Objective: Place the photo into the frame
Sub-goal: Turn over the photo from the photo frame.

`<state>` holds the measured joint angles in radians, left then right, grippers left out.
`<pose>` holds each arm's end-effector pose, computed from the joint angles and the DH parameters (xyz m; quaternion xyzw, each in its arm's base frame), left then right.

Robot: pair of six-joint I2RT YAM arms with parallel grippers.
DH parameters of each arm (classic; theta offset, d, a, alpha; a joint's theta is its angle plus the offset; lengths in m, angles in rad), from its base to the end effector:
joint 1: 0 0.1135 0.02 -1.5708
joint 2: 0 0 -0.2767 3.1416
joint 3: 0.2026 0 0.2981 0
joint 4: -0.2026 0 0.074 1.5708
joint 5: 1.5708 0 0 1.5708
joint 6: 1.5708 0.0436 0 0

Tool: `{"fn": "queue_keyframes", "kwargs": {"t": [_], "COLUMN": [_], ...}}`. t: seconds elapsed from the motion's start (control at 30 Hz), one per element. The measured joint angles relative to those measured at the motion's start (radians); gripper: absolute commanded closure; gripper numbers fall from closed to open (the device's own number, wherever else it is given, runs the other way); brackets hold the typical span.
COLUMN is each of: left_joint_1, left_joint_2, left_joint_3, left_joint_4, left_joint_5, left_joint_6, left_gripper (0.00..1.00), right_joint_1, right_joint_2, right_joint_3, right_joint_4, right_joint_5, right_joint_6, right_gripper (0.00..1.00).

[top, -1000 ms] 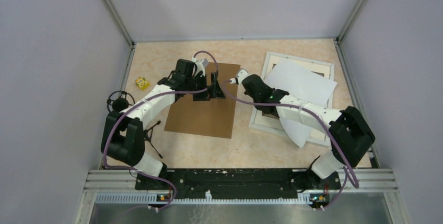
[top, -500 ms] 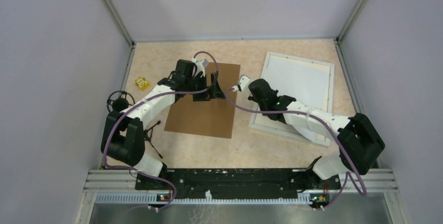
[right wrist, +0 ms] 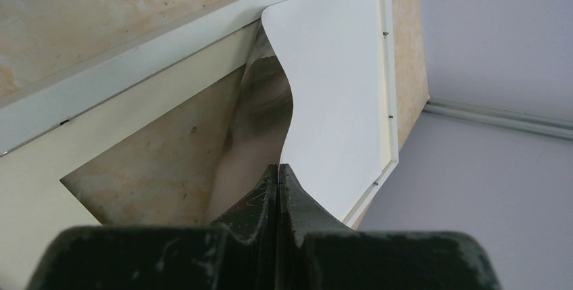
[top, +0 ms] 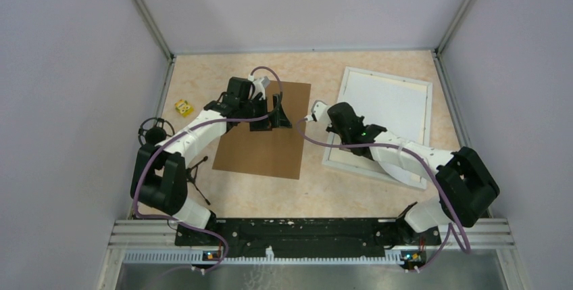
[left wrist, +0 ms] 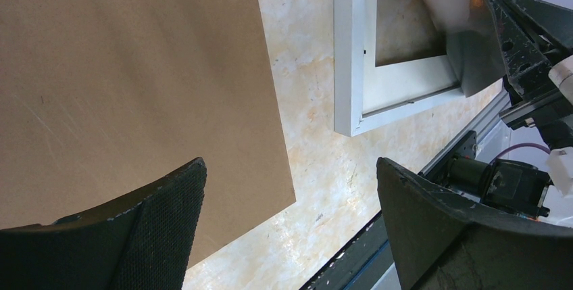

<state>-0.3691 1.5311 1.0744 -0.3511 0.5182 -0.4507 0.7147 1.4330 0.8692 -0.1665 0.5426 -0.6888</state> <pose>0.3418 -0.1554 0.2342 0.0587 0.9003 -0.3615 0.2353 0.2744 0.2083 0.2080 -0.4843 0.7423 -0.2396 0.3962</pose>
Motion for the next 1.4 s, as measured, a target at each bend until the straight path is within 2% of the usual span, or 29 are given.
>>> {"fn": "queue_keyframes", "kwargs": {"t": [0.13,0.2,0.27,0.37,0.4,0.5,0.6,0.67,0.9,1.1,1.23,1.4], "left_joint_1": [0.000,0.000,0.000,0.000,0.000,0.000,0.000,0.000,0.000,0.000,-0.018,-0.104], "left_joint_2": [0.000,0.000,0.000,0.000,0.000,0.000,0.000,0.000,0.018,0.074,0.125,0.220], "left_joint_3": [-0.001,-0.002,-0.002,-0.002,-0.002,-0.005,-0.009,-0.009,-0.011,-0.033,-0.040,0.003], "left_joint_4": [0.000,0.000,0.000,0.000,0.000,0.004,0.008,0.009,0.023,0.068,0.101,0.121], "left_joint_5": [0.002,0.002,0.002,0.002,0.002,0.010,0.018,0.019,0.060,0.160,0.238,0.310], "left_joint_6": [0.000,0.000,0.000,0.000,0.000,0.000,-0.001,-0.003,-0.021,-0.056,-0.093,-0.142], "left_gripper": [0.02,0.02,0.02,0.02,0.02,0.02,0.02,0.02,0.02,0.02,0.08,0.25], "right_joint_1": [-0.012,-0.014,-0.015,-0.015,-0.015,-0.015,-0.015,-0.015,-0.010,-0.040,-0.132,-0.351], "right_joint_2": [0.000,0.000,0.000,0.000,0.000,0.000,0.000,-0.006,-0.135,-0.224,-0.221,-0.279], "right_joint_3": [0.000,0.002,0.013,0.043,0.049,0.069,0.103,0.116,0.106,0.107,0.097,-0.027], "right_joint_4": [-0.013,-0.025,-0.053,-0.097,-0.105,-0.148,-0.238,-0.283,-0.392,-0.412,-0.456,-0.452], "right_joint_5": [-0.029,-0.041,-0.057,-0.065,-0.063,-0.050,-0.071,-0.114,-0.353,-0.418,-0.409,-0.418], "right_joint_6": [-0.036,-0.048,-0.050,-0.029,-0.011,0.056,0.198,0.304,0.700,1.061,1.248,1.367], "right_gripper": [1.00,0.93,0.78,0.43,0.36,0.24,0.17,0.02,0.01,0.01,0.01,0.01]}}
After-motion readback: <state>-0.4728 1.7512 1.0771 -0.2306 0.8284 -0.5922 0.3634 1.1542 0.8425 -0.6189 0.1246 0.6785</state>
